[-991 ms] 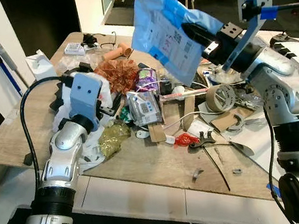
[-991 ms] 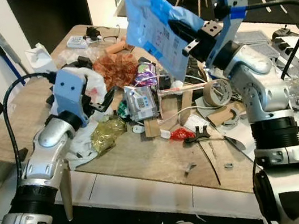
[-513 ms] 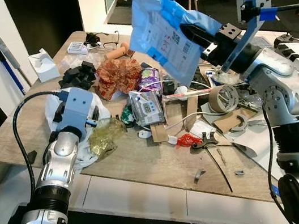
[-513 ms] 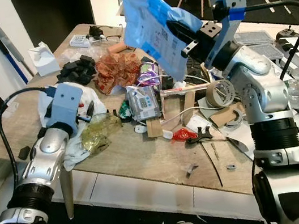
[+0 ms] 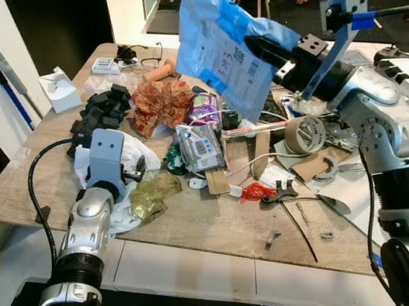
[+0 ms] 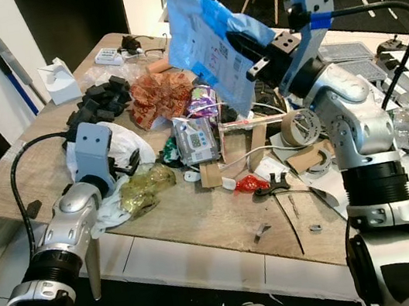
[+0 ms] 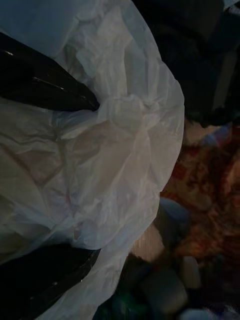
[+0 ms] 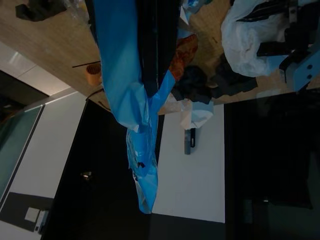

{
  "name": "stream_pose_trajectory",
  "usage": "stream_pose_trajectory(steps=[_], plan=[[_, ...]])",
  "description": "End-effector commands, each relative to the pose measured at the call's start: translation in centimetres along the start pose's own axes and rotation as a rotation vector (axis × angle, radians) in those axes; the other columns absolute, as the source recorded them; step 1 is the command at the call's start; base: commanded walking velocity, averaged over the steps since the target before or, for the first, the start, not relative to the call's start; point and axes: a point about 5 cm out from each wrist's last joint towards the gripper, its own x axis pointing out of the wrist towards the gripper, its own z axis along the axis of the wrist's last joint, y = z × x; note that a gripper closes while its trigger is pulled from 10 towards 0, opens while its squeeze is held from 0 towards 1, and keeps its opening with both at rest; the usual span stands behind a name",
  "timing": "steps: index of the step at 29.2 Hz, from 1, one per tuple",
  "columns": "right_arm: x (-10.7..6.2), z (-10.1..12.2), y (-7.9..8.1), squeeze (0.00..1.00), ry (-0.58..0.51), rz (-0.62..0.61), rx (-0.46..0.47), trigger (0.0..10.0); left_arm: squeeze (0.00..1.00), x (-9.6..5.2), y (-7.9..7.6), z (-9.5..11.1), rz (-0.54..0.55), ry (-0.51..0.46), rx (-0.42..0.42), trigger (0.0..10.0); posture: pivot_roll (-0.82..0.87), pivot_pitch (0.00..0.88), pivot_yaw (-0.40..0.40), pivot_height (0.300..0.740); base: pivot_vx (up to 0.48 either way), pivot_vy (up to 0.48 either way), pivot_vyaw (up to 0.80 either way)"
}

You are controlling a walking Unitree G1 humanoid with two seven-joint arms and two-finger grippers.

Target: Picking trash to rubbish bin

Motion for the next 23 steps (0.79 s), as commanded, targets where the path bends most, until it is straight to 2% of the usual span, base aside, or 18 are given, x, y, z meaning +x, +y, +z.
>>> stream_pose_trajectory(steps=[1,2,3,5,6,8,9,11,13,14,17,19,21,23], plan=[[-0.3,-0.5,0.0,0.0,0.019,-0.006,0.007,10.0,0.0,0.0,0.3,1.0,-0.02,-0.055,-0.055,10.0,-0.06,0.0,-0.085,0.74,0.0,0.0,0.0],[-0.3,-0.6,0.0,0.0,0.022,-0.008,0.012,10.0,0.0,-0.1,0.4,1.8,-0.035,-0.103,-0.074,10.0,-0.06,0.0,-0.085,0.74,0.0,0.0,0.0],[-0.3,-0.6,0.0,0.0,0.022,-0.008,0.012,10.0,0.0,-0.1,0.4,1.8,-0.035,-0.103,-0.074,10.0,-0.06,0.0,-0.085,0.74,0.0,0.0,0.0],[-0.3,-1.2,0.1,0.0,0.03,-0.014,0.027,10.0,0.0,-0.6,0.4,3.9,-0.113,-0.233,-0.123,10.0,-0.05,0.0,-0.086,0.74,0.0,0.0,0.0],[-0.3,-1.2,0.1,0.0,0.03,-0.014,0.027,10.0,0.0,-0.6,0.4,3.9,-0.113,-0.233,-0.123,10.0,-0.05,0.0,-0.086,0.74,0.0,0.0,0.0],[-0.3,-1.8,0.2,0.0,0.04,-0.018,0.043,10.0,0.0,-1.7,-0.1,6.1,-0.234,-0.372,-0.163,10.0,-0.05,0.0,-0.086,0.74,0.0,0.0,0.0],[-0.3,-1.8,0.2,0.0,0.04,-0.018,0.043,10.0,0.0,-1.7,-0.1,6.1,-0.234,-0.372,-0.163,10.0,-0.05,0.0,-0.086,0.74,0.0,0.0,0.0],[-0.3,-2.1,0.4,0.0,0.044,-0.019,0.057,10.0,0.0,-2.6,-0.6,7.0,-0.323,-0.443,-0.177,10.0,-0.05,0.0,-0.086,0.74,0.0,0.0,0.0],[-0.3,-2.1,0.4,0.0,0.044,-0.019,0.057,10.0,0.0,-2.6,-0.6,7.0,-0.323,-0.443,-0.177,10.0,-0.05,0.0,-0.086,0.74,0.0,0.0,0.0],[-0.2,-2.5,0.7,0.0,0.044,-0.019,0.075,10.0,0.0,-3.2,-0.9,7.3,-0.381,-0.479,-0.183,10.0,-0.05,0.0,-0.086,0.74,0.0,0.0,0.0],[-0.1,-2.8,0.9,0.0,0.042,-0.02,0.089,10.0,0.0,-3.4,-1.0,7.5,-0.393,-0.495,-0.188,10.0,-0.06,0.0,-0.085,0.74,0.0,0.0,0.0],[0.0,-4.5,2.2,0.0,0.044,-0.037,0.124,10.0,0.0,-3.7,-1.6,7.8,-0.399,-0.533,-0.216,10.0,-0.05,0.0,-0.09,0.74,0.0,0.0,0.0],[-0.3,-6.0,3.5,0.0,0.042,-0.037,0.153,10.0,0.0,-4.3,-2.9,7.7,-0.416,-0.553,-0.238,10.0,-0.04,0.0,-0.091,0.74,0.0,0.0,0.0],[-0.3,-6.1,3.5,0.0,0.039,-0.037,0.155,10.0,0.0,-4.4,-3.1,7.7,-0.419,-0.553,-0.24,10.0,-0.04,0.0,-0.091,0.74,0.0,0.0,0.0]])
